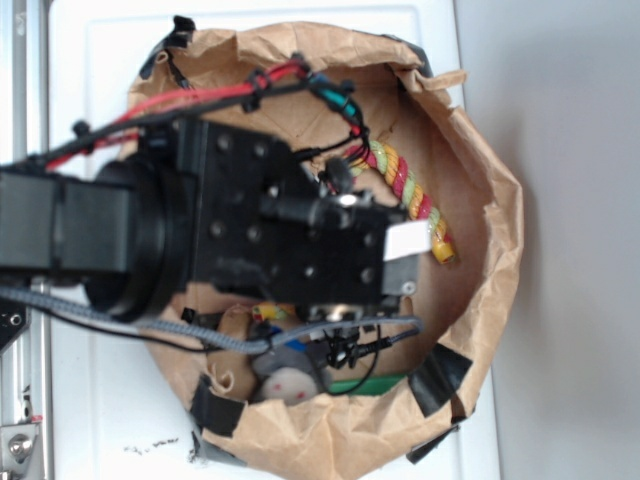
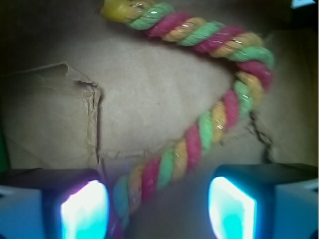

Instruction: Grab the multicolored rope.

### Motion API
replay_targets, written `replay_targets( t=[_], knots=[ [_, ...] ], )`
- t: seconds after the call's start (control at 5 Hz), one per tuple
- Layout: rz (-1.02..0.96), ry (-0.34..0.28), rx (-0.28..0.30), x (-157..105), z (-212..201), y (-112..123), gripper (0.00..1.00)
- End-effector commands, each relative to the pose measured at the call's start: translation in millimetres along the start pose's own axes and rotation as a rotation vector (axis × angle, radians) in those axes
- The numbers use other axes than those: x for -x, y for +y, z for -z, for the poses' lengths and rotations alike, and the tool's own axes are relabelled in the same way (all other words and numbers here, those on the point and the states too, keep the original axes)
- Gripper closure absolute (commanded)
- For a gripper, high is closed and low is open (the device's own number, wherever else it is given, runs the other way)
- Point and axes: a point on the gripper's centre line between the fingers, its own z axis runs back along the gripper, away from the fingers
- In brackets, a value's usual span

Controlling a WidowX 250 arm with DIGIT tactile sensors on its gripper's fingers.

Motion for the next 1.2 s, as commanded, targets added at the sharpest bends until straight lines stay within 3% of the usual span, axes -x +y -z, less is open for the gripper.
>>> replay_targets(
  t=[0.0,0.2,0.4,0.6,1.0],
  knots=[
    [-0.255,0.029,0.096,-10,-14,26,0.0],
    [-0.328,-0.011,0.175,-12,2,27,0.0],
    [-0.285,-0.009,0.18,-14,20,19,0.0],
    [-0.285,-0.052,0.124,-10,45,9,0.0],
    [-0.272,-0.067,0.051,-6,64,-1,0.0]
  ],
)
